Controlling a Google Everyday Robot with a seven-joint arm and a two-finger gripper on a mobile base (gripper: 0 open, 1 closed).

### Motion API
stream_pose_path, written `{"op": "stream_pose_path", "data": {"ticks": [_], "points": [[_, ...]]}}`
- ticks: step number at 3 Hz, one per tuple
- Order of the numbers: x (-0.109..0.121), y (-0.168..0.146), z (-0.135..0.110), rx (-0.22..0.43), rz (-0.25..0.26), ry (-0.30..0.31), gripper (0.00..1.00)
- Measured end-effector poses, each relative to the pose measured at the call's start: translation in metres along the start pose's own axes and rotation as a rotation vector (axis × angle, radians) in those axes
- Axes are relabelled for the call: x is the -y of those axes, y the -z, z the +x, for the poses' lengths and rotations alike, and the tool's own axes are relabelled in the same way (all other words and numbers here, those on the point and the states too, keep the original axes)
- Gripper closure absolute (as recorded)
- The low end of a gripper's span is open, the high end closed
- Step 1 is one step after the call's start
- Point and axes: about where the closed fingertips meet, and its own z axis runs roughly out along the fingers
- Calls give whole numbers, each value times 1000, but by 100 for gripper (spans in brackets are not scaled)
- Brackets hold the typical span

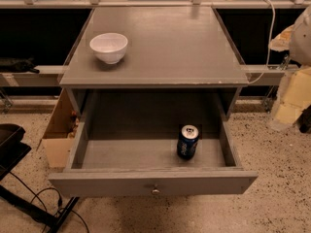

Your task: Pick pepsi can from top drawer and place on counter

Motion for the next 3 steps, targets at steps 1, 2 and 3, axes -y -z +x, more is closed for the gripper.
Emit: {"op": "stream_pose_path", "data": {"ticks": [1,2,3], "points": [[1,0,-1,8,-1,-8,0],[2,0,-3,28,-4,-25,0],[-10,-49,11,123,-73,-54,0]]}}
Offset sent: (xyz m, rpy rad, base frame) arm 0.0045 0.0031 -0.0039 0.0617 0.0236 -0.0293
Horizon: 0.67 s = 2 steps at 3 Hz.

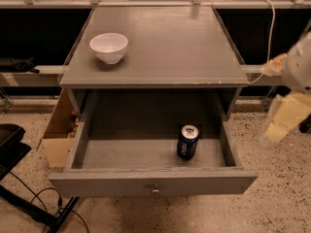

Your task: Pick pepsi can from top drawer and place on counter

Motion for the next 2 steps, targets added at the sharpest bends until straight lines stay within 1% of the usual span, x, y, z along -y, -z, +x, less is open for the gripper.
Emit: {"op": "stream_pose_path", "data": {"ticks": [1,2], "points": [[-13,-61,26,197,-40,-47,0],[-16,-105,20,437,-42,-68,0]]}}
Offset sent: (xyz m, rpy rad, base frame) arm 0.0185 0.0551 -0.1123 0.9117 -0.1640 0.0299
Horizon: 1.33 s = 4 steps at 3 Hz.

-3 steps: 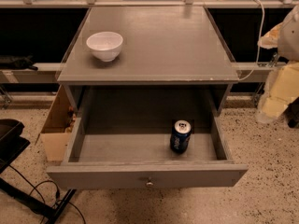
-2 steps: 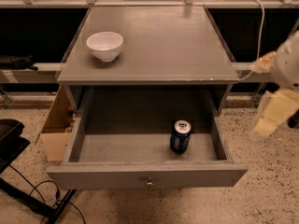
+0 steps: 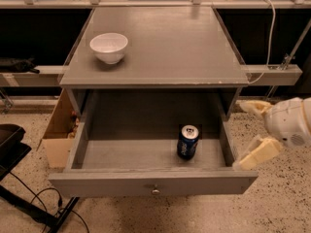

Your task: Pick pepsi can from top drawer and place on counter

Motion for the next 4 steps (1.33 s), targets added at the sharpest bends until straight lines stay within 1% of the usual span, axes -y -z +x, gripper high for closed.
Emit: {"op": "stream_pose_path", "data": {"ticks": [1,2,3,4], "points": [[-1,-53,-32,307,-37,-23,0],[1,-79,-50,437,-52,-28,0],[13,-112,-58,473,-47,-24,0],[15,-116,-54,478,-39,-29,0]]}}
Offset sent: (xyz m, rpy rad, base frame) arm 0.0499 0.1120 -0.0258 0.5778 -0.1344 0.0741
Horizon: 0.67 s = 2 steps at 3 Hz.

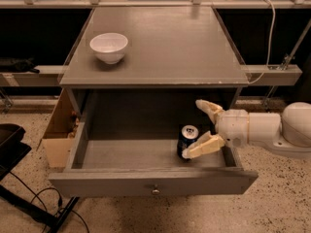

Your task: Pick pepsi can from top drawer and place on counter

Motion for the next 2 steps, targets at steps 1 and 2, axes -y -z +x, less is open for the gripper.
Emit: {"op": "stream_pose_path", "data": {"ticks": [1,2], "points": [[1,4,4,3,6,-4,0],[23,15,24,10,9,34,0]]}}
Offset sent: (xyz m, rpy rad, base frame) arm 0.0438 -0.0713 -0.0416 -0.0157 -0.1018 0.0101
